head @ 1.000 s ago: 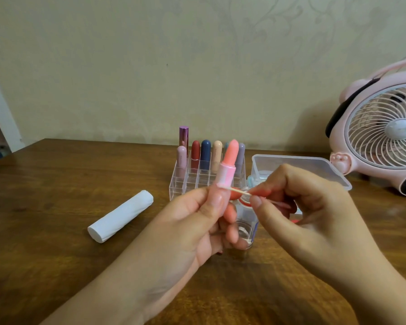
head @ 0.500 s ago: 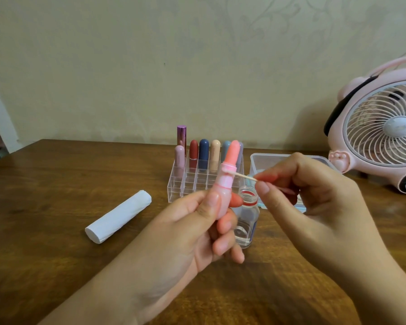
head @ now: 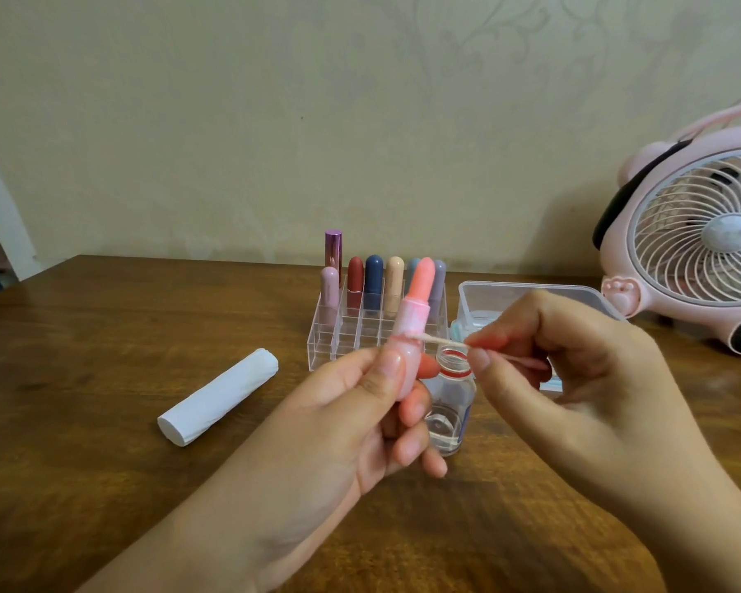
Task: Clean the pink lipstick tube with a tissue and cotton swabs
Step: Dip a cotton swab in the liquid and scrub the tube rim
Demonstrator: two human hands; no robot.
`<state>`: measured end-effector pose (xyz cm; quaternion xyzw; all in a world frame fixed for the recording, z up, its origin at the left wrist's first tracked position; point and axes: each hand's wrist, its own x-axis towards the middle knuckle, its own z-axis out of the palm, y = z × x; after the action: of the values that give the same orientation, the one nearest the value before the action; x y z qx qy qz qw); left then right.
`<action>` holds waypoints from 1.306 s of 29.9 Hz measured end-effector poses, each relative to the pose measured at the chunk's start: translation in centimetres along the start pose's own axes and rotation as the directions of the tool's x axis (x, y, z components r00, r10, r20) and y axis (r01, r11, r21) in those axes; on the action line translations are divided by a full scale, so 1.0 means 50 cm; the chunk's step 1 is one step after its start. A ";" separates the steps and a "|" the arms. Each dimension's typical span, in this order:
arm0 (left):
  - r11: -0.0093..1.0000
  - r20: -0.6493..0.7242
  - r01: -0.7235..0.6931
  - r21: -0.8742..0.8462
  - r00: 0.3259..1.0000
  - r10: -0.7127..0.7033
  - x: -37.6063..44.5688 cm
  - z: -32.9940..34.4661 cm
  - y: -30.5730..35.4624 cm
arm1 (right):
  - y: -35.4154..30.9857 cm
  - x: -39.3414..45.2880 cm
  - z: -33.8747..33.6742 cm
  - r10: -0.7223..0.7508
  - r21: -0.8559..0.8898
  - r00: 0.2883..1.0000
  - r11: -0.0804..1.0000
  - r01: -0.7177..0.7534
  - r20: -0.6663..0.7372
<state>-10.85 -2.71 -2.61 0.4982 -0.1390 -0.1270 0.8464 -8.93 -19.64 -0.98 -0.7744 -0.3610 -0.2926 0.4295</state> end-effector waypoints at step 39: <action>0.851 -0.132 -0.121 0.511 0.967 0.217 0.002 -0.009 -0.013 | -0.011 0.001 0.008 0.065 -0.017 0.998 0.998 -0.065 0.004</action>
<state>-10.64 -2.70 -3.40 0.6952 -0.1316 0.0353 0.7058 -9.30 -19.07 -0.90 -0.7901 -0.3342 -0.2797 0.4311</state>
